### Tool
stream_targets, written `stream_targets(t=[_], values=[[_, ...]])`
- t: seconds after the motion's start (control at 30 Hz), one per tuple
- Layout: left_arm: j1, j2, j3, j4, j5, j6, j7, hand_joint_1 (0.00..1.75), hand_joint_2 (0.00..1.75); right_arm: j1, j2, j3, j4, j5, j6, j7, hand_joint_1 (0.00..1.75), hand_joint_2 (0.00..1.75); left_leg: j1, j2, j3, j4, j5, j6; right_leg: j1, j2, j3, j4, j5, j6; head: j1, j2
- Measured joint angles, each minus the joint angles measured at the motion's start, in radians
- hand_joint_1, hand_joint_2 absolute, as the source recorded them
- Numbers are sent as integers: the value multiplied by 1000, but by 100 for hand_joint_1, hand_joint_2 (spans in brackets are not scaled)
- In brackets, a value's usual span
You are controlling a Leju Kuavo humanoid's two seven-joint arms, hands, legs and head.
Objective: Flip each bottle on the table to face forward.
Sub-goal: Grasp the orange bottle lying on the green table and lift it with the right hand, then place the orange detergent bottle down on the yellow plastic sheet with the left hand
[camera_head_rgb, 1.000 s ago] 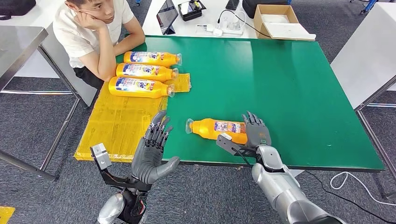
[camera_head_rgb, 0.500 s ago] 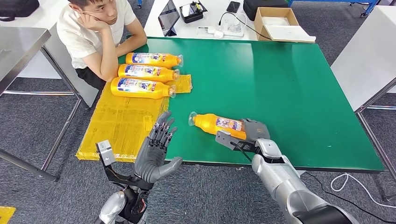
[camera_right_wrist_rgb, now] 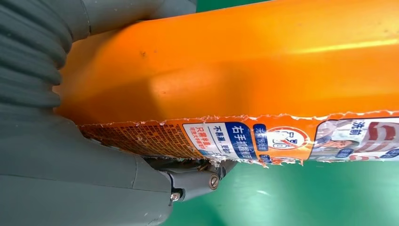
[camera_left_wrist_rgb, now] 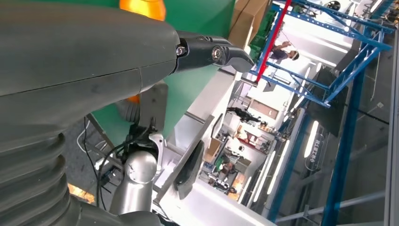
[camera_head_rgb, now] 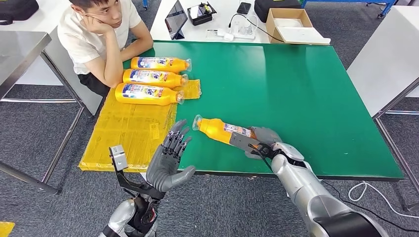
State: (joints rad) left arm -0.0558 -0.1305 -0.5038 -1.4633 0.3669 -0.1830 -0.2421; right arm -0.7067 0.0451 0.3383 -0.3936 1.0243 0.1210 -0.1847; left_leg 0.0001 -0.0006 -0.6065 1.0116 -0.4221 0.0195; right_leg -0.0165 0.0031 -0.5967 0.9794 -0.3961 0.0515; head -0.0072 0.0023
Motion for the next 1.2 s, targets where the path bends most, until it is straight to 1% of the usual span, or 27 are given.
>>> stream_targets(t=[0.07, 0.1, 0.2, 0.27, 0.33, 0.47, 0.53, 0.63, 0.77, 0.93, 1.03, 1.2], values=[[1, 0, 4, 5, 6, 36, 14, 0, 175, 14, 2, -20, -8, -60, -14, -57, 175, 175, 0, 0, 1, 0, 0, 0, 0, 0, 0, 0, 0, 0, 0, 0], [2, 0, 8, 8, 6, 68, 27, 0, 175, 27, 5, -32, -18, -103, -29, -90, 175, 175, 1, 0, 0, 0, 0, 0, 1, 0, 1, 0, 0, 0, 0, 0], [11, 0, 25, 24, 13, 195, 65, 0, 175, 106, 23, -60, -102, -274, -88, -166, 175, 175, 2, 0, -2, 0, 0, 0, 2, 0, -1, 0, 0, 0, 0, 0], [18, 1, 31, 40, 27, 247, 68, 0, 175, 171, 34, -61, -194, -382, -108, -183, 175, 175, 2, -1, -5, 0, 1, 0, 2, 0, -3, 1, 0, 0, 0, 0], [22, 1, 36, 54, 33, 274, 59, 0, 175, 227, 41, -52, -284, -459, -123, -186, 175, 175, 2, -3, -8, 0, 2, 0, 3, -2, -6, 1, 0, 0, 0, 0], [23, 1, 42, 72, 23, 330, 31, 0, 175, 307, 47, -12, -445, -561, -188, -210, 175, 175, 2, -3, -13, 0, 2, 0, 2, -2, -10, 1, 0, 0, 0, 0], [22, 1, 43, 76, 16, 349, 21, 0, 175, 338, 51, 13, -512, -583, -209, -216, 175, 175, 2, -3, -15, 0, 1, 0, 2, -2, -12, 1, 0, 0, 0, 0], [21, 0, 43, 79, 27, 341, 18, 0, 175, 366, 59, 62, -574, -579, -216, -218, 175, 175, 2, -3, -16, 0, 1, 0, 2, -2, -13, 1, -1, 0, 0, 0], [19, 0, 42, 78, 52, 304, 20, 0, 175, 379, 65, 133, -594, -565, -217, -221, 175, 175, 2, -3, -17, 0, 1, 0, 2, -2, -14, 1, -1, 0, 0, 0], [19, 0, 42, 76, 54, 292, 17, 0, 175, 382, 68, 172, -603, -566, -210, -225, 175, 175, 2, -3, -17, 0, 1, 0, 2, -2, -14, 1, -1, 0, 0, 0], [19, 0, 41, 60, 52, 252, 9, 0, 175, 381, 72, 204, -602, -561, -187, -237, 175, 175, 2, -3, -17, 0, 1, 0, 2, -2, -14, 1, -1, 0, 0, 0], [18, 0, 26, 24, 62, 170, 11, 0, 175, 376, 91, 293, -584, -543, -151, -249, 175, 175, 2, -4, -17, 0, 1, 0, 2, -2, -14, 1, -1, 0, 0, 0]])
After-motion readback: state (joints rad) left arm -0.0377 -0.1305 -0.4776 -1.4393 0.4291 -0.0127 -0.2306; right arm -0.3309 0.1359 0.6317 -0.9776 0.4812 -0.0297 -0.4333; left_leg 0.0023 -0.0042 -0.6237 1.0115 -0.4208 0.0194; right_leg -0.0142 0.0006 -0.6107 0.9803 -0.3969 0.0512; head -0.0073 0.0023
